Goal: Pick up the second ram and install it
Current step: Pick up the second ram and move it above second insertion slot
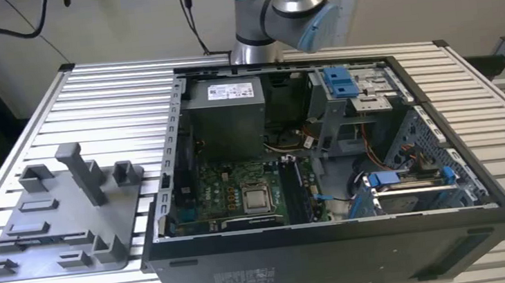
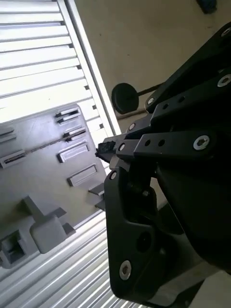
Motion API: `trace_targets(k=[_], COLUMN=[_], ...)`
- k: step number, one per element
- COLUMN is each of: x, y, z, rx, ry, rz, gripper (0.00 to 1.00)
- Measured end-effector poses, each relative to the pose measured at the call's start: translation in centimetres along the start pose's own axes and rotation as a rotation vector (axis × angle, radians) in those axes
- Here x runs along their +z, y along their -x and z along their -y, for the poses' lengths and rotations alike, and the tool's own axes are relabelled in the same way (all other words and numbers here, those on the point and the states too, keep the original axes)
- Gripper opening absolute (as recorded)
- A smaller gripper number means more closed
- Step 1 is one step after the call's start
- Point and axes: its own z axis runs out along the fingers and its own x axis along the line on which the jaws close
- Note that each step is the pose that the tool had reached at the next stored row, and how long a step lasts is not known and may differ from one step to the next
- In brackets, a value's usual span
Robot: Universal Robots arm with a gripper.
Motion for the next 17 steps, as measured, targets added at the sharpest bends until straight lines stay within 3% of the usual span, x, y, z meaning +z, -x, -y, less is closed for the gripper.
trace_targets(k=[8,17], x=[0.07,0.28], y=[0.0,0.0], z=[0.0,0.01], rx=[-0.123,-0.258], ry=[-0.0098,-0.0174], rz=[-0.0025,-0.0133], gripper=[0.11,0.11])
